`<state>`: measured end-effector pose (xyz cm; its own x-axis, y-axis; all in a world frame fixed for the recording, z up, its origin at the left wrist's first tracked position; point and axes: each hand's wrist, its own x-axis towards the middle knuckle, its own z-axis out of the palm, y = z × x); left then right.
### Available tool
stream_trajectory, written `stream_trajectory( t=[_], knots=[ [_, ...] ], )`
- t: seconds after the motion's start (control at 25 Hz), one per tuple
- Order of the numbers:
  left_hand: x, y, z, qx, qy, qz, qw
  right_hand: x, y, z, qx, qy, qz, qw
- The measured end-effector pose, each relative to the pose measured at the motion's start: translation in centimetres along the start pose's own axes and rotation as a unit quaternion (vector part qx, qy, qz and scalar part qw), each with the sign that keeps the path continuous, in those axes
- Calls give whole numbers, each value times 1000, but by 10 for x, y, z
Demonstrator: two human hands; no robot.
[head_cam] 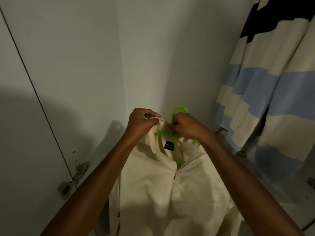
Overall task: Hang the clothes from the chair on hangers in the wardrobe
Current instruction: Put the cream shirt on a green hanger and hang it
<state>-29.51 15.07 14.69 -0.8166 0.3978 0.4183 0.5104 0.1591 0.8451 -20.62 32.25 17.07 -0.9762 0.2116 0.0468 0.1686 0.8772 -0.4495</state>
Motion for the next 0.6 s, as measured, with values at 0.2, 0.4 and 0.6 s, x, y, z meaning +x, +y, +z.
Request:
stream_trajectory(
  t=[0.2,0.4,0.6],
  knots=[
    [33,-53,30,4,60,-84,995,62,-1,7,5,-50,-7,999],
    [11,-133,64,11,87,-175,981,105,63,84,56,-39,64,996],
    [-23,-165,70,1,115,-133,984,101,96,114,123,72,56,988]
  ],
)
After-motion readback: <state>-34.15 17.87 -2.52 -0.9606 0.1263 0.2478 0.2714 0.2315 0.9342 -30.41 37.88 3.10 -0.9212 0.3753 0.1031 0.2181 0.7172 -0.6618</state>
